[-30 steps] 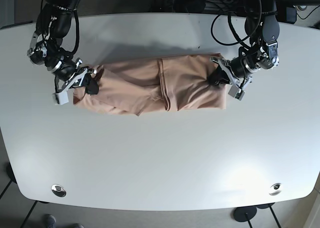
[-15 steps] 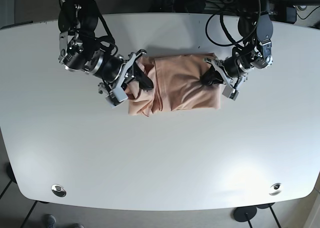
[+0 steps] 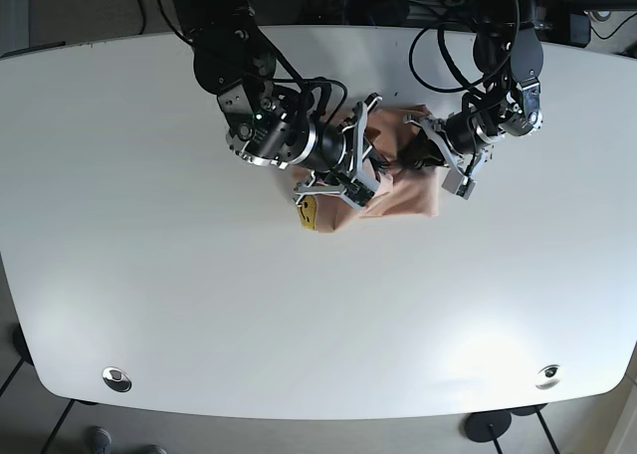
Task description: Fold the T-shirt properly
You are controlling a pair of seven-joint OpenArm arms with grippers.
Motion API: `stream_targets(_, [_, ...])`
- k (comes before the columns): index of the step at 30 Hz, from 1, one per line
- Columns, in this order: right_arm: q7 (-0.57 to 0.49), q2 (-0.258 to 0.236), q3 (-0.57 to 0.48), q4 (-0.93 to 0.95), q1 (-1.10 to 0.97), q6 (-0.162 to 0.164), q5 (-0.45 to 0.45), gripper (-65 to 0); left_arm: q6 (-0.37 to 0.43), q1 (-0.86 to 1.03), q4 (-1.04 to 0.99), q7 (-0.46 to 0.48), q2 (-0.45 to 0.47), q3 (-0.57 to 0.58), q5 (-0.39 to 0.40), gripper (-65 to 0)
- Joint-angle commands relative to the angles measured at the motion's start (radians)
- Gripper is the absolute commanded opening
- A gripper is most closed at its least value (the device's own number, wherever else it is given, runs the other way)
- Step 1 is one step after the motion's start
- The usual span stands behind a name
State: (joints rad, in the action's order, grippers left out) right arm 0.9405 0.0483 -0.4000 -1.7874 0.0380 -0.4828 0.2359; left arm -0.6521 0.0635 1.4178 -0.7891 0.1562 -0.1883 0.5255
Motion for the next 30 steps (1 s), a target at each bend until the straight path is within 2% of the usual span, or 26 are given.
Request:
stream_targets(1, [-0.028, 0.018, -0.001, -0.009, 0.018, -0.006, -0.014, -50.1, 0.005, 0.0, 0.008, -0.039, 0.007, -0.001, -0.026, -65.0])
stream_targets(2, [-0.028, 0.02, -0.004, -0.009, 0.02, -0.006, -0.028, -43.1, 0.005, -0.001, 0.015, -0.039, 0.007, -0.003, -0.026, -65.0])
stream_targets(3, [-0.028, 0.022, -0.004, -0.009, 0.021, -0.006, -0.037, -31.9, 0.004, -0.001, 0.038, -0.034, 0.007, -0.003, -0.026, -65.0])
stream_targets(4, [-0.028, 0.022, -0.006, -0.009, 0.021, -0.006, -0.037, -25.2, 0.002, -0.001, 0.054, -0.034, 0.006, -0.003, -0.026, -65.0])
stream_targets(6, [-0.028, 0.022, -0.006, -0.01, 0.021, -0.006, -0.03, -15.2, 0.001, -0.003, 0.093, -0.034, -0.013, -0.004, -0.026, -65.0])
stream_targets(7, [-0.028, 0.023, -0.006, -0.019, 0.021, -0.006, -0.03, -12.5, 0.001, -0.003, 0.133, -0.034, -0.019, -0.023, -0.026, -65.0])
stream_targets(11, [-0.027, 0.023, -0.006, -0.062, 0.021, -0.011, -0.028, -12.5, 0.001, 0.003, 0.236, -0.039, -0.039, -0.152, -0.026, -65.0])
stream_targets(14, [-0.025, 0.023, -0.007, -0.064, 0.017, -0.015, -0.028, -12.5, -0.001, 0.011, 0.292, -0.04, -0.033, -0.297, -0.028, -65.0])
stream_targets(19, [-0.025, 0.014, 0.002, -0.087, -0.007, -0.011, -0.039, -12.5, -0.001, 0.023, 0.255, -0.04, 0.095, -0.535, -0.029, -65.0])
stream_targets(23, [-0.022, -0.038, 0.002, -0.101, -0.034, -0.007, -0.027, -12.5, -0.001, 0.025, 0.17, -0.039, 0.191, -0.589, -0.032, -65.0])
stream_targets(25, [-0.027, -0.047, 0.013, -0.102, -0.077, -0.007, -0.027, -12.5, -0.001, 0.025, 0.127, -0.039, 0.211, -0.606, -0.032, -65.0])
stream_targets(28, [-0.028, -0.041, 0.095, -0.096, -0.145, -0.017, -0.027, -12.7, -0.001, 0.026, 0.085, -0.036, 0.21, -0.612, -0.032, -65.0])
stream_targets(30, [-0.028, -0.041, 0.1, -0.093, -0.151, -0.018, -0.027, -12.7, -0.001, 0.028, 0.084, -0.036, 0.207, -0.609, -0.032, -65.0])
